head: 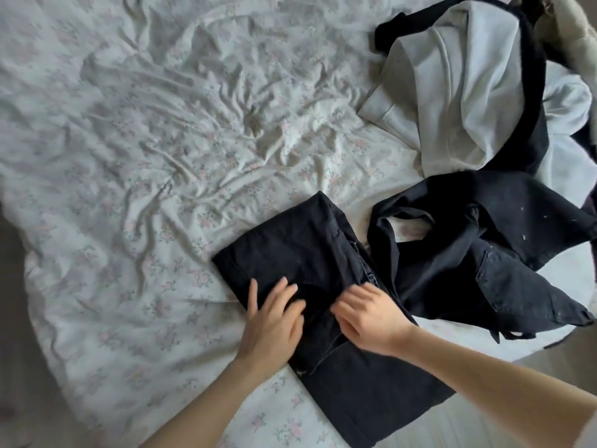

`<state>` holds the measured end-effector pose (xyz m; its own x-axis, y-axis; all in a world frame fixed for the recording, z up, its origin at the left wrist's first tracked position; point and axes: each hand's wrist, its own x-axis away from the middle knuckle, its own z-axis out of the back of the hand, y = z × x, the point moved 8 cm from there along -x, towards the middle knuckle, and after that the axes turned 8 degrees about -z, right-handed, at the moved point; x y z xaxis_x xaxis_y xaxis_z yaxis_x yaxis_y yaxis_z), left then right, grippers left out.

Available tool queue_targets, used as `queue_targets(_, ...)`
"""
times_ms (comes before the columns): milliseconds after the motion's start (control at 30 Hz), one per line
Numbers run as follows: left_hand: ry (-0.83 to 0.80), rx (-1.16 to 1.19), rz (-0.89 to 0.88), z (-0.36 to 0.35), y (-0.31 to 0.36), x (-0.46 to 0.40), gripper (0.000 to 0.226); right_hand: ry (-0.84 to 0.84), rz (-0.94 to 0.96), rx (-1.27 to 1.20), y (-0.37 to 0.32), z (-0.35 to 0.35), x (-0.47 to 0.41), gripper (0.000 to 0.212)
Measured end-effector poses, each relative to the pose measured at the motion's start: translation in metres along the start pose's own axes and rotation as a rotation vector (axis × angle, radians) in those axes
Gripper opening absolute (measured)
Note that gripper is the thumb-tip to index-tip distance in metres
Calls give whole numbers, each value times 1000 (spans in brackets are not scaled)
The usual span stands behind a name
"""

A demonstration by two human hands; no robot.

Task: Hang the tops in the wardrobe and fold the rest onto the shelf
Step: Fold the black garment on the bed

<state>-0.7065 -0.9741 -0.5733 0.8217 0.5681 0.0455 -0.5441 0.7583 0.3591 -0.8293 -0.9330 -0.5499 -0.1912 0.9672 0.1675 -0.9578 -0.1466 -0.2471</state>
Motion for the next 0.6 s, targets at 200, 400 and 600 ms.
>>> queue_targets(200, -205, 104, 506, 22, -119, -58, 71, -168, -157, 159, 39, 11, -125, 63)
queue_targets(400, -605, 721, 649, -4, -145, -55, 80, -656, -208, 221, 64, -2, -172, 88)
queue_targets(600, -505, 732, 449, 38, -103, -50, 61, -781, -259, 97, 57, 32, -152, 48)
